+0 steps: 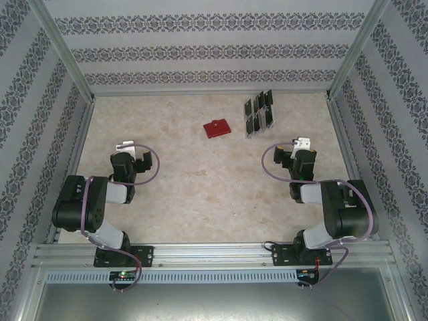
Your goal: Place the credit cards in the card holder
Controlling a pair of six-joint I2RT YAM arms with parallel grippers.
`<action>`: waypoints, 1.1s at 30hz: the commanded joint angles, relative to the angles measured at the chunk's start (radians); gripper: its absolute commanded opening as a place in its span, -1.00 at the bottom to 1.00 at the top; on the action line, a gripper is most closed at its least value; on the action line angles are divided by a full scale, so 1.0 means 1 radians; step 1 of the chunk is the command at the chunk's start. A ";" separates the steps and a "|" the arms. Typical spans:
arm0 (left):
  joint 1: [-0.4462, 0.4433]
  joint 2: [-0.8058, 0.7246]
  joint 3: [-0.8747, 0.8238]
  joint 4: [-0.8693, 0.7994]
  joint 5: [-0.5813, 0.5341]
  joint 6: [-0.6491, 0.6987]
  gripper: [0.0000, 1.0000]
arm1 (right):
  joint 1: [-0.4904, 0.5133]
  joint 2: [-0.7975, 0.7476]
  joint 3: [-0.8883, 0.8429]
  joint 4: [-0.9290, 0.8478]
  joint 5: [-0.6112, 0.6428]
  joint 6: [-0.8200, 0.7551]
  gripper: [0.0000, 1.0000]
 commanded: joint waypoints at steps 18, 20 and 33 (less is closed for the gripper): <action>-0.017 -0.257 0.072 -0.212 -0.055 -0.003 1.00 | -0.008 -0.372 0.172 -0.535 0.069 0.175 0.96; -0.018 -0.303 0.108 -0.285 -0.056 -0.029 1.00 | -0.027 -0.437 0.204 -0.644 0.073 0.324 0.97; -0.109 -0.270 0.589 -0.982 0.078 -0.320 1.00 | -0.037 -0.324 0.620 -1.096 -0.515 0.504 0.70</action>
